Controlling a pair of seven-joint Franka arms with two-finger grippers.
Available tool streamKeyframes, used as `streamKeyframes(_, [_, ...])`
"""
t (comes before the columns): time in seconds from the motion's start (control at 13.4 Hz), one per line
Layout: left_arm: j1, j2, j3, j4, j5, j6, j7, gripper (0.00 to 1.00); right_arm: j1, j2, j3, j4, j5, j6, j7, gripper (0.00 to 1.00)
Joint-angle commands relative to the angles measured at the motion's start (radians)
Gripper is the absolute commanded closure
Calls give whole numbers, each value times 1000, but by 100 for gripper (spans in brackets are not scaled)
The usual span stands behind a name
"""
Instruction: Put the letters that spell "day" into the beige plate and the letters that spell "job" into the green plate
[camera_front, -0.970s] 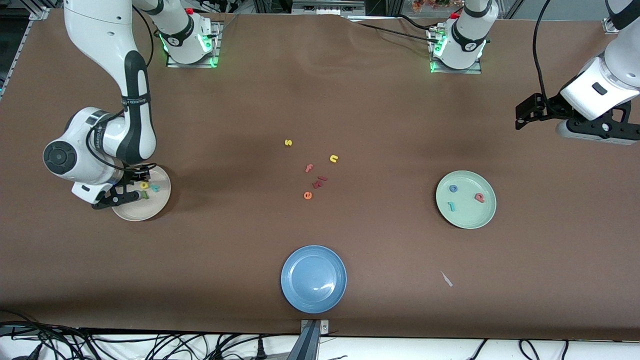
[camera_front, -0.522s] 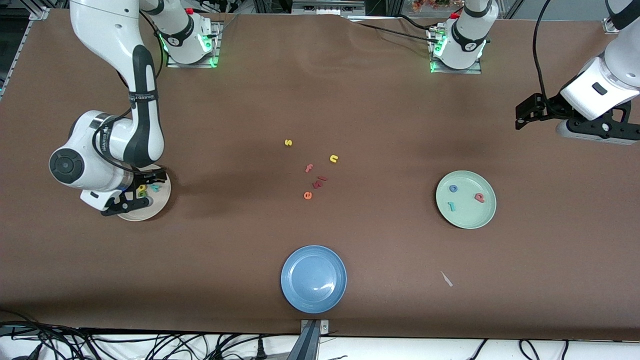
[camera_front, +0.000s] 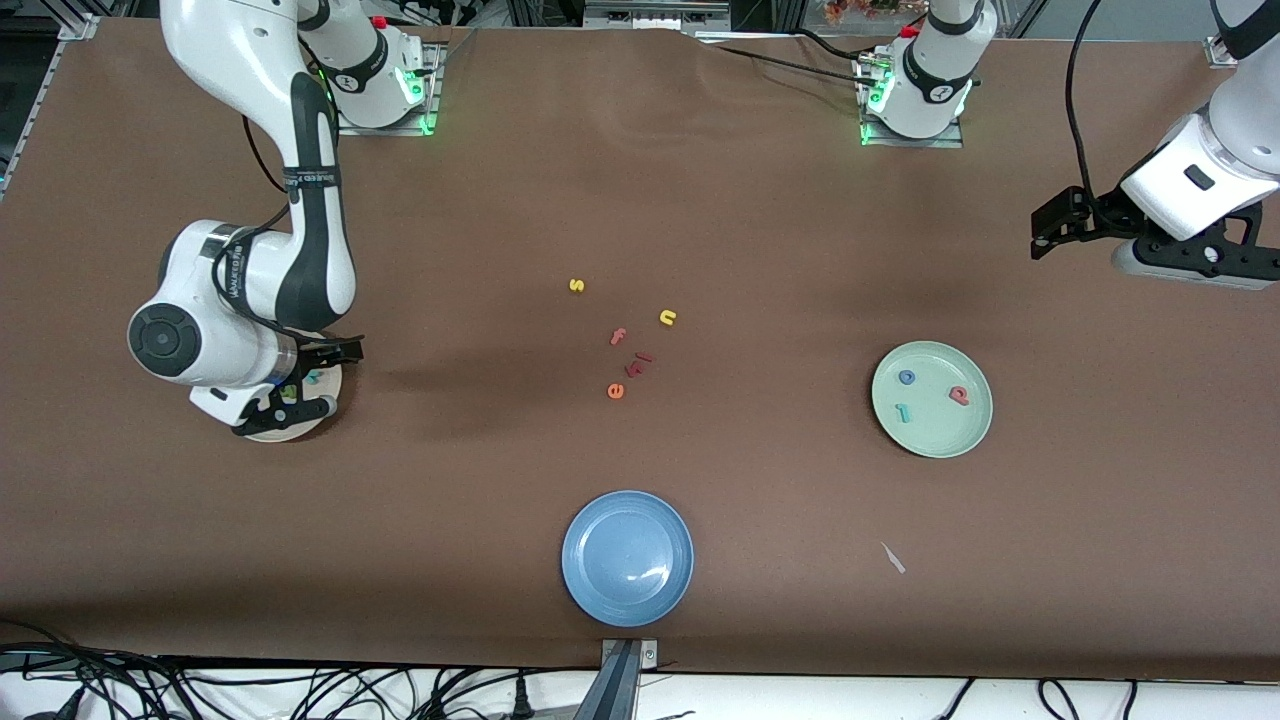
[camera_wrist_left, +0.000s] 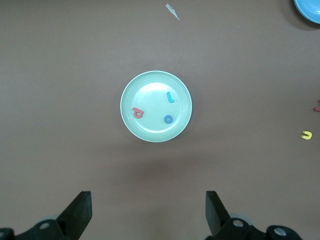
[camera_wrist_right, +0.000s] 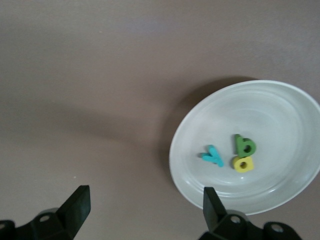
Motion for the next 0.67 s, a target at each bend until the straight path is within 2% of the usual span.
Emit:
streamKeyframes(0.0, [1,10,-2,27,23,-23,-11,0,-52,-63,84,15,-77,-34,83,0])
streamKeyframes(0.15, [1,10,-2,27,24,-23,-13,0,-180,-147,262,3,-252,-28,213,0])
streamKeyframes(0.37, [1,10,-2,27,23,-23,-11,0,-377,-261,509,-24,-372,-37,284,0])
streamKeyframes(0.6, [1,10,-2,27,23,-23,-11,0,-510,-371,655,-72,-444,-40,341,0])
